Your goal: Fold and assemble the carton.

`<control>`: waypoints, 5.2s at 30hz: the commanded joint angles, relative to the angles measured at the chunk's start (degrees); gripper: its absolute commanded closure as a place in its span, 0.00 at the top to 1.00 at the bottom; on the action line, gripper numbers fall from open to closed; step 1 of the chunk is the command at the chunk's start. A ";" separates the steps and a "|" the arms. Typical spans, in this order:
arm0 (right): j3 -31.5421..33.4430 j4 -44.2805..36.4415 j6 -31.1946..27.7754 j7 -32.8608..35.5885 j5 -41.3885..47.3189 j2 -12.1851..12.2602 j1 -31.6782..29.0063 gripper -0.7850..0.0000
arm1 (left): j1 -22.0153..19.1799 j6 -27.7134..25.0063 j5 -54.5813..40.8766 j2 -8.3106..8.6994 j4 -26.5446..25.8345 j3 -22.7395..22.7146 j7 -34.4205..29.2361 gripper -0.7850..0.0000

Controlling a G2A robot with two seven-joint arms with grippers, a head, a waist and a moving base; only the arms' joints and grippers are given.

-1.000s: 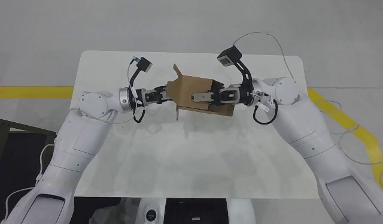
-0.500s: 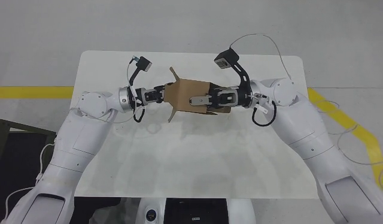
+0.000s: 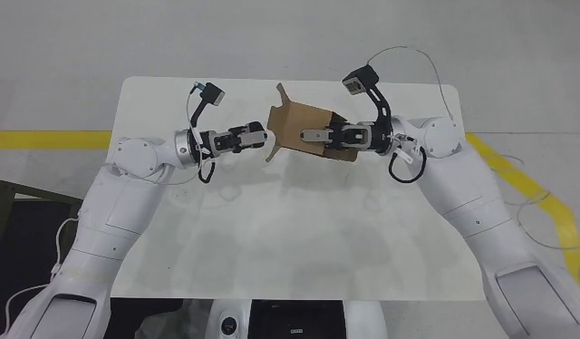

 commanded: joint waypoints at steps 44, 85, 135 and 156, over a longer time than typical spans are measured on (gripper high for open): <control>2.06 -0.49 1.67 -3.23 -5.38 -2.11 -0.73 0.00 | -1.61 -0.34 -0.67 -0.23 3.44 1.11 0.65 1.00; 0.31 0.22 2.67 2.67 -2.46 -4.47 -1.12 0.00 | -1.44 -2.53 2.99 0.45 1.33 -0.13 0.24 1.00; -1.62 2.63 6.32 6.32 -1.61 -2.69 -0.48 0.00 | -0.13 -2.54 1.68 1.77 0.34 -1.08 -3.09 1.00; -3.75 -2.02 7.69 7.70 -2.82 -2.58 -0.69 0.00 | -2.41 -3.01 2.83 1.35 3.01 0.34 0.85 1.00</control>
